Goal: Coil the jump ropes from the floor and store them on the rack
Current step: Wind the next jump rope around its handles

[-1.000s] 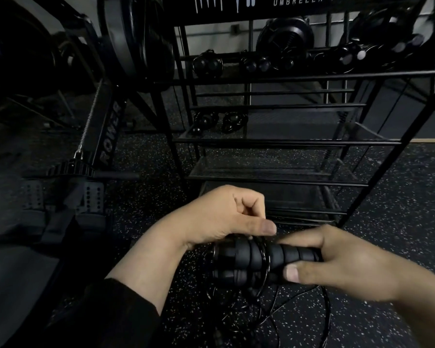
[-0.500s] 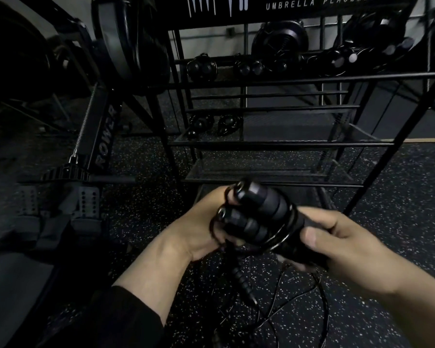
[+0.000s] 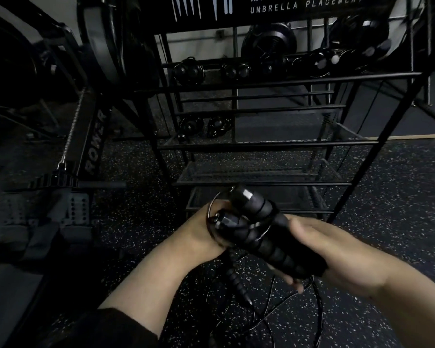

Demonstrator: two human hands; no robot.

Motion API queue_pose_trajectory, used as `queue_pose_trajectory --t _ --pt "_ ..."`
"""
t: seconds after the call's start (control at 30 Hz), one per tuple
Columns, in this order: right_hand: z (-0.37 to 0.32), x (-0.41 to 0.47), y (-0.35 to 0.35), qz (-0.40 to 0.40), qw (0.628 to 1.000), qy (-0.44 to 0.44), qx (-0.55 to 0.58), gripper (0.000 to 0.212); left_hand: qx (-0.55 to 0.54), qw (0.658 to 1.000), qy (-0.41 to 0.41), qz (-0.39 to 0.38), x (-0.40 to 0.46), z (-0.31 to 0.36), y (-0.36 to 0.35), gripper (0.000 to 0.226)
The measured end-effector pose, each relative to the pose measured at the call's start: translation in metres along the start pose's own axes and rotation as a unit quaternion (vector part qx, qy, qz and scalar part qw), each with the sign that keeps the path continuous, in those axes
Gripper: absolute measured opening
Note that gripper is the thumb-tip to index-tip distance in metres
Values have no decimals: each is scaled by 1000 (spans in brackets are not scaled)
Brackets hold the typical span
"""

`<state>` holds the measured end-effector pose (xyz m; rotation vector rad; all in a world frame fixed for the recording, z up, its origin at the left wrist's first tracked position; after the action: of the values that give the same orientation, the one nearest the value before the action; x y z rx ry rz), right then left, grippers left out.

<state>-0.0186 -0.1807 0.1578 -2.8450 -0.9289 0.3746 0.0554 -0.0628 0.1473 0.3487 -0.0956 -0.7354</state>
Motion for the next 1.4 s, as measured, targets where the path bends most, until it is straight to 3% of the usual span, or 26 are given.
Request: queue_pose_trajectory --t 0.07,0.1,0.23,0.33,0.4,0.43,0.5,0.57,0.6,0.67,0.7,0.77,0.83,0.9,0.97,1.03,1.1,1.13,1.2,1.27,1.4 --pt "-3 1 -2 23 1000 12 1 62 178 978 107 29 2 -24 6 15" --pt "-4 1 1 48 999 13 -3 66 211 965 149 37 2 -31 6 19" --pt "5 1 17 140 990 -10 -11 94 212 943 228 115 0 -21 16 28" --pt "7 0 21 154 988 -9 3 93 222 936 250 111 -1 -30 17 36" --pt "4 1 19 141 990 -13 2 86 215 953 207 55 7 -37 11 50" --pt "4 1 18 133 991 -21 0 81 186 966 176 43 8 -34 8 44" --pt "5 0 18 116 992 -47 -5 69 91 990 105 39 7 -20 6 8" --pt "8 -3 19 101 992 -80 -13 58 21 997 53 49 8 -6 8 32" --pt "10 -4 20 96 991 -95 -18 56 -23 998 50 44 7 -11 10 34" --pt "11 -7 24 103 987 -116 -32 59 -107 990 88 30 7 -21 12 39" --pt "11 -8 27 116 984 -125 -42 61 -88 988 124 32 7 -29 14 45" --pt "12 -10 34 148 977 -139 -70 65 77 981 178 13 3 -40 20 49" --pt "14 -12 40 178 968 -154 -88 67 208 957 200 -25 -1 -44 27 19" --pt "15 -14 44 205 958 -169 -111 61 273 944 173 -68 -2 -33 27 22" --pt "16 -15 47 222 952 -175 -121 55 235 963 118 -53 -4 -13 27 35" --pt "12 -16 50 236 946 -174 -136 46 176 982 36 58 -8 14 39 47" --pt "9 -15 51 236 934 -175 -201 38 152 981 -22 123 -11 36 40 35" --pt "9 -13 50 225 927 -179 -239 41 167 981 -28 99 -8 39 32 22" --pt "11 -11 48 204 918 -192 -280 50 289 957 9 25 -3 31 8 51" --pt "13 -11 47 197 918 -203 -278 50 358 933 19 24 1 21 2 49" --pt "17 -9 48 189 913 -216 -290 53 285 956 22 64 5 11 14 26"
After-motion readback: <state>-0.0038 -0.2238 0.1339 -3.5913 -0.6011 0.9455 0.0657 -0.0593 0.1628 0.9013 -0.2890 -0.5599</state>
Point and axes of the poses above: each hand's wrist, its own x-axis towards the middle knuckle, its own y-axis out of the back of the hand, z = x × y, the point moved 8 cm from there along x, towards the middle knuckle, and after that the axes turned 5 degrees about -z, right-handed, at the moved point
